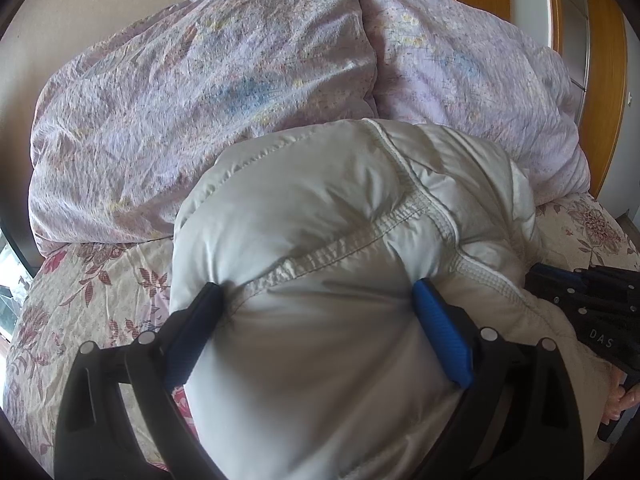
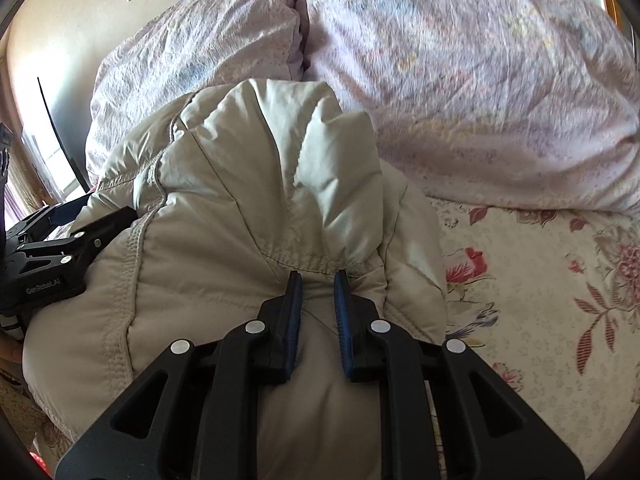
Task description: Fold large clothes
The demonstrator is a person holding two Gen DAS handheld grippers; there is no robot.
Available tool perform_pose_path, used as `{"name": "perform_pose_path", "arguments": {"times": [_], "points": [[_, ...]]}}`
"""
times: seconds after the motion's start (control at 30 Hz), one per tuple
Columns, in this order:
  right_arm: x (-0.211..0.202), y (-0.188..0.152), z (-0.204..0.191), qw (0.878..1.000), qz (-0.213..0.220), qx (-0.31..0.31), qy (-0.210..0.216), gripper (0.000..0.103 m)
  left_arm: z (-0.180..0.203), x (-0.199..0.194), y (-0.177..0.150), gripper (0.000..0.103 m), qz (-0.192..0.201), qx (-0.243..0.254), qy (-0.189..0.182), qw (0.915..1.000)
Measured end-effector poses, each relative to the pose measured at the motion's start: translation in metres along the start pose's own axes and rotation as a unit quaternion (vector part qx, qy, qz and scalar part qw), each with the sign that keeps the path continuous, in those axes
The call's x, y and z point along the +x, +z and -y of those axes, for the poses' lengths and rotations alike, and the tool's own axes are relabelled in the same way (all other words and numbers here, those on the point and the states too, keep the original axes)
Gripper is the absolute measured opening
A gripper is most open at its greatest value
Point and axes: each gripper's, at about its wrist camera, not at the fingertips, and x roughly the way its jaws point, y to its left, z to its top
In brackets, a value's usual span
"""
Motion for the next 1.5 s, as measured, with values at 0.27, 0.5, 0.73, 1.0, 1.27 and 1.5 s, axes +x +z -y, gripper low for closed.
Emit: {"name": "perform_pose_path", "arguments": {"times": [0.27,0.5,0.73,1.0,1.27,1.5], "points": [[-0.016,0.000,-0.001,1.000,0.013,0.015,-0.010,0.019,-0.007,-0.019,-0.003,0.100,0.014,-0.007,0.003,0.9999],[-0.049,-0.008,-0.011,0.999,0.028,0.017,-0.032,0.031,-0.016,-0.066,-0.016,0.101,0.039,-0.018,0.002,0.9991],[-0.052,-0.017,-0.018,0.997,0.010,0.009,-0.072,0.031,-0.007,-0.104,-0.030,0.101,0.038,-0.009,-0.011,0.9992],[-0.093,-0.032,-0.021,0.996,0.036,0.033,-0.081,0.068,-0.009,-0.133,-0.050,0.101,0.019,-0.025,-0.002,0.9995],[-0.123,-0.055,-0.032,0.994,0.038,0.042,-0.097,0.102,-0.014,-0.152,-0.078,0.101,0.010,-0.056,-0.010,0.9983],[-0.138,-0.074,-0.047,0.994,0.026,0.043,-0.096,0.102,-0.020,-0.159,-0.103,0.101,-0.022,-0.087,-0.007,0.9960]]}}
